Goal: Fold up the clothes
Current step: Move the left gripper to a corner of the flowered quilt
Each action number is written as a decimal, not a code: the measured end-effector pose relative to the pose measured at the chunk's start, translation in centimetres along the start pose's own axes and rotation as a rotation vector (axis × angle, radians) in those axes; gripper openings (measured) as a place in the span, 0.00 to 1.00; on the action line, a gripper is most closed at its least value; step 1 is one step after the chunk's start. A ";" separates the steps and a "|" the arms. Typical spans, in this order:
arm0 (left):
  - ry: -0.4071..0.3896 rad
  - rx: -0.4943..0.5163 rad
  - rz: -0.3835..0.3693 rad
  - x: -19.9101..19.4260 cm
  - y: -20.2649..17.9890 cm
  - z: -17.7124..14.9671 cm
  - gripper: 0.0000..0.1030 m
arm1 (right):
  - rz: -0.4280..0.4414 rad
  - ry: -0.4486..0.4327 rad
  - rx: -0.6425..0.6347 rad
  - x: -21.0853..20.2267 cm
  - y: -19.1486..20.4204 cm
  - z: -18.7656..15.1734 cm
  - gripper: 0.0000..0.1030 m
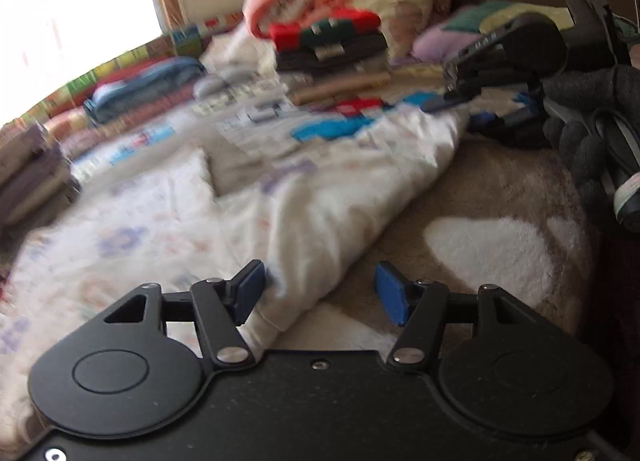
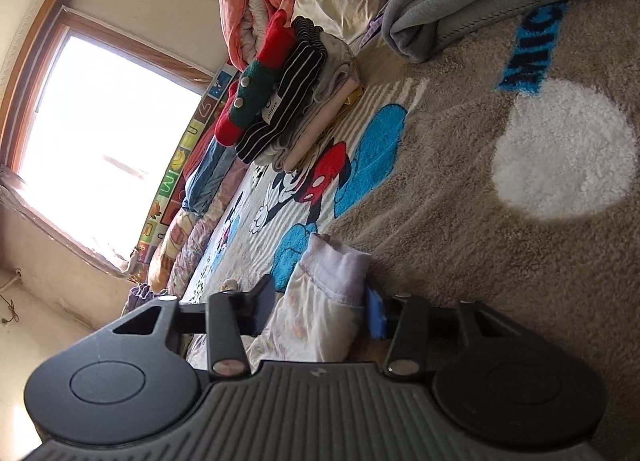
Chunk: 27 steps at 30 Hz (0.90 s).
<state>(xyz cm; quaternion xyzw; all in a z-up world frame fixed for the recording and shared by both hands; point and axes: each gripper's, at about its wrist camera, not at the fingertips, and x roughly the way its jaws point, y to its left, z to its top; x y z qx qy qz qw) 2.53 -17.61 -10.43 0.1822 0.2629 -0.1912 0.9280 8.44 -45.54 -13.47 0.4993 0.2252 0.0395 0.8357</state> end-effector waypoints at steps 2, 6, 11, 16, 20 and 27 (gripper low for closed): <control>-0.009 0.026 0.024 -0.3 -0.5 0.5 0.59 | 0.007 0.011 0.025 0.4 -0.5 0.1 0.15; -0.074 0.038 0.018 -1.7 -1.3 0.6 0.59 | 0.004 -0.013 0.020 0.2 -0.7 0.1 0.13; -0.020 0.037 -0.012 -0.7 -1.4 0.0 0.63 | 0.033 -0.021 0.066 -0.3 -1.2 0.5 0.13; -0.049 0.042 -0.010 -1.8 -1.4 0.9 0.63 | 0.049 -0.029 0.114 -0.7 -2.1 0.9 0.13; -0.087 0.127 0.017 -1.5 -3.0 2.3 0.63 | 0.060 -0.021 0.117 -0.7 -2.3 1.1 0.13; -0.045 0.327 0.077 2.3 -6.9 4.9 0.56 | 0.082 -0.009 0.156 -0.8 -2.8 1.2 0.13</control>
